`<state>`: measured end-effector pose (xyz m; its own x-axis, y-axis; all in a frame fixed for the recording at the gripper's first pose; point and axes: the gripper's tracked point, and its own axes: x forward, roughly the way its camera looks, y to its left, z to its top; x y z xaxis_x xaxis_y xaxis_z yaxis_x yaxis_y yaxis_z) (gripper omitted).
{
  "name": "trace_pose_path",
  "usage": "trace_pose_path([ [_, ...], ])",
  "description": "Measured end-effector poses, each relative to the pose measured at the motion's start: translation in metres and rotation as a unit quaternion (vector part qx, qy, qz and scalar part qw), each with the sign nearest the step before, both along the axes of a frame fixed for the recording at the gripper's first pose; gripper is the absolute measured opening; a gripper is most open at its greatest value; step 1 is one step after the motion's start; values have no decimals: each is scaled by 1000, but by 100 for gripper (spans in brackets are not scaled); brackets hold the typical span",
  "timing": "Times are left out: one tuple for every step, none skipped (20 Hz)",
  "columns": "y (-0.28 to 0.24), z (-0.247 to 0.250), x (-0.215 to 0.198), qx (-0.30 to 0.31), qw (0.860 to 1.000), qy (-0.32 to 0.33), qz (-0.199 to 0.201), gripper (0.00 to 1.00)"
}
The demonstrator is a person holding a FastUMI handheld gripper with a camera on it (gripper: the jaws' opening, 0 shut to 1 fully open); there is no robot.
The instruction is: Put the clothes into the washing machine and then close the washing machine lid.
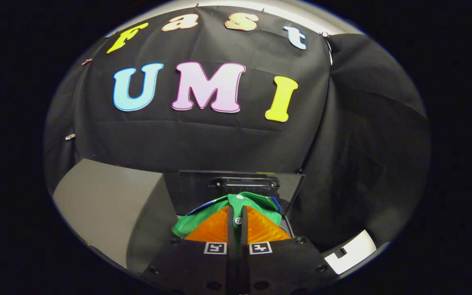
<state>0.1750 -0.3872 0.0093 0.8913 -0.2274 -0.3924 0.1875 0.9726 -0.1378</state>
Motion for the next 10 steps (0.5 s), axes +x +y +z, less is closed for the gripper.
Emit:
trace_pose_path([
  [-7,-12,5,0,1000,4,-7,5],
  [-15,-25,9,4,1000,9,-14,5],
  [-21,-39,14,7,1000,12,-19,5],
  [-27,-55,19,9,999,20,-26,5],
  [-32,-72,25,10,999,30,-27,5],
  [-37,-87,28,10,999,38,-31,5],
  [-40,-101,31,11,998,46,-32,5],
  [-44,-115,35,11,998,55,-35,6],
  [-45,-130,38,14,997,66,-36,6],
  [-46,-145,41,14,996,74,-36,5],
])
